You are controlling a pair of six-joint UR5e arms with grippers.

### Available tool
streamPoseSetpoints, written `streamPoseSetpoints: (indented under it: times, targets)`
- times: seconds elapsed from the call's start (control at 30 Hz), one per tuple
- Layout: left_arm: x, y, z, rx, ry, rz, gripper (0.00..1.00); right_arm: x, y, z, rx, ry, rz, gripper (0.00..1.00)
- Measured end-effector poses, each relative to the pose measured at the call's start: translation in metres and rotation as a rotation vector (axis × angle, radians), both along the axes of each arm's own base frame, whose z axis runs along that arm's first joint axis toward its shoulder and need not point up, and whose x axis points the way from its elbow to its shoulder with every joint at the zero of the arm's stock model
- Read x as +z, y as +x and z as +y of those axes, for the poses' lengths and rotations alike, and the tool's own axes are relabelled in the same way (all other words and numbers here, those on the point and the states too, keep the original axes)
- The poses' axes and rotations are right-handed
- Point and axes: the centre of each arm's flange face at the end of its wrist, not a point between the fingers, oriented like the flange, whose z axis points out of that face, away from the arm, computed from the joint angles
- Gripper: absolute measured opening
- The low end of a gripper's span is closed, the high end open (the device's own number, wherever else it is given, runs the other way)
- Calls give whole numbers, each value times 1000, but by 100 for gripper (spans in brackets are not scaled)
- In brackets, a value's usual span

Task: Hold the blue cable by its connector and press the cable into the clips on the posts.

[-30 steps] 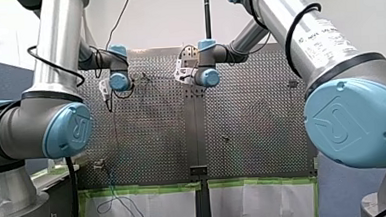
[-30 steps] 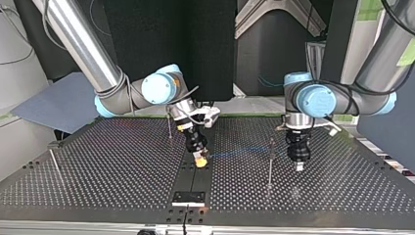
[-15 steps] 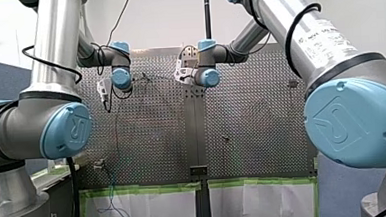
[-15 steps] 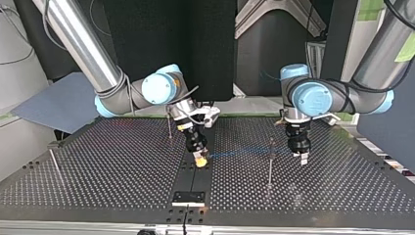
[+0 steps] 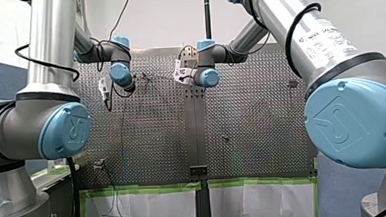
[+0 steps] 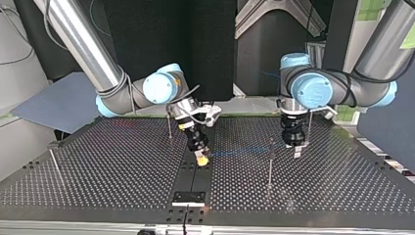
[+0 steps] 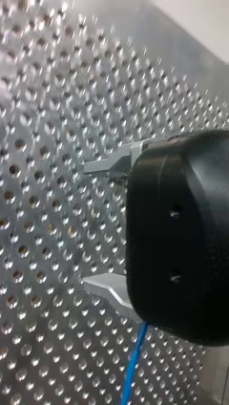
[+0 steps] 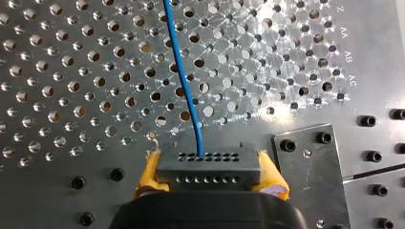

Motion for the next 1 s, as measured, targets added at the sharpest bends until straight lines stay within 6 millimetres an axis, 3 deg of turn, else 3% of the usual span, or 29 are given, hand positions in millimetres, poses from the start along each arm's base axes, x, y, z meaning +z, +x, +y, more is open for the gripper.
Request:
streamPoseSetpoints:
  times: [0.37,0.7,1.0]
  targets:
    - [13,-25,-10,-33,10,30,100,0,0,0,0,0,0,0]
    - [18,-60,-17,-35,32,48,100,0,1,2,4,0,1,0]
    - [25,-74,-26,-58,64,38,100,0,2,2,5,1,2,0]
